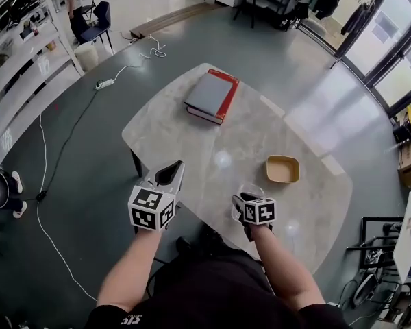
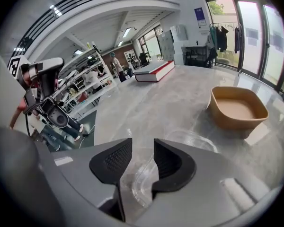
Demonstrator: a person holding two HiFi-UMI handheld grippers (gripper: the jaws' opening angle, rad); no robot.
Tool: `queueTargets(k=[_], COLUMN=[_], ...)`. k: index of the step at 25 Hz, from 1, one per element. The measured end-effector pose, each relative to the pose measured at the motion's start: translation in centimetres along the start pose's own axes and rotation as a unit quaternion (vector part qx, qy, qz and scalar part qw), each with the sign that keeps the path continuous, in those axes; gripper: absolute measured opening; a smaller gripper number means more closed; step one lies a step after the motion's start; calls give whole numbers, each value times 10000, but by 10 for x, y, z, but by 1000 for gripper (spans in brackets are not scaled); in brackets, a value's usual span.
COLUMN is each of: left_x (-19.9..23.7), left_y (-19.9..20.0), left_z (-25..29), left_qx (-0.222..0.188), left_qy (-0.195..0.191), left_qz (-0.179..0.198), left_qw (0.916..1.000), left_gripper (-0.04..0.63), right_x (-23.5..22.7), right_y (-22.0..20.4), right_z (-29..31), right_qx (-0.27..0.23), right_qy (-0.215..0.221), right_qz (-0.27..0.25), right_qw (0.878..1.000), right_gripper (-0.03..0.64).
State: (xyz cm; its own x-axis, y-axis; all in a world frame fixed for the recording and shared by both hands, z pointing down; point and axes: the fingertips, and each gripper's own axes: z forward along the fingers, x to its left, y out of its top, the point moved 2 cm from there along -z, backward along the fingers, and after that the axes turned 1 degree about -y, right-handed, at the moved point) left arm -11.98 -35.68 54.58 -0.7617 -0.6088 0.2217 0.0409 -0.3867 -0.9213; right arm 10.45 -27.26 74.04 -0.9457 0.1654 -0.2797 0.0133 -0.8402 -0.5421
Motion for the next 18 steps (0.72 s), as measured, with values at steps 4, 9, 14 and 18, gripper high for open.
queueTargets(k=[4,9,14,18], left_x=[2,3,13,14], left_y=[-8,-9,-14,-18], left_z=[3,-2,-9,-15], left_qx=[35,79,133,193], left_qy=[52,162,323,395], left_qz=[-96,-147,-214,-252], left_qw=[9999,9997,9992,9987], left_gripper=[3,3,3,3], right_x=[-10,-25,-23,-24], right_y=[-12,-22,-26,-23], right_z=[10,15,30,31], right_qx=[260,554,764,796], right_qy=[-192,-411,-457,-758], right_qz=[13,94,121,-136], right_qw=[9995,9976,9960,9938], right_gripper=[170,201,233,224])
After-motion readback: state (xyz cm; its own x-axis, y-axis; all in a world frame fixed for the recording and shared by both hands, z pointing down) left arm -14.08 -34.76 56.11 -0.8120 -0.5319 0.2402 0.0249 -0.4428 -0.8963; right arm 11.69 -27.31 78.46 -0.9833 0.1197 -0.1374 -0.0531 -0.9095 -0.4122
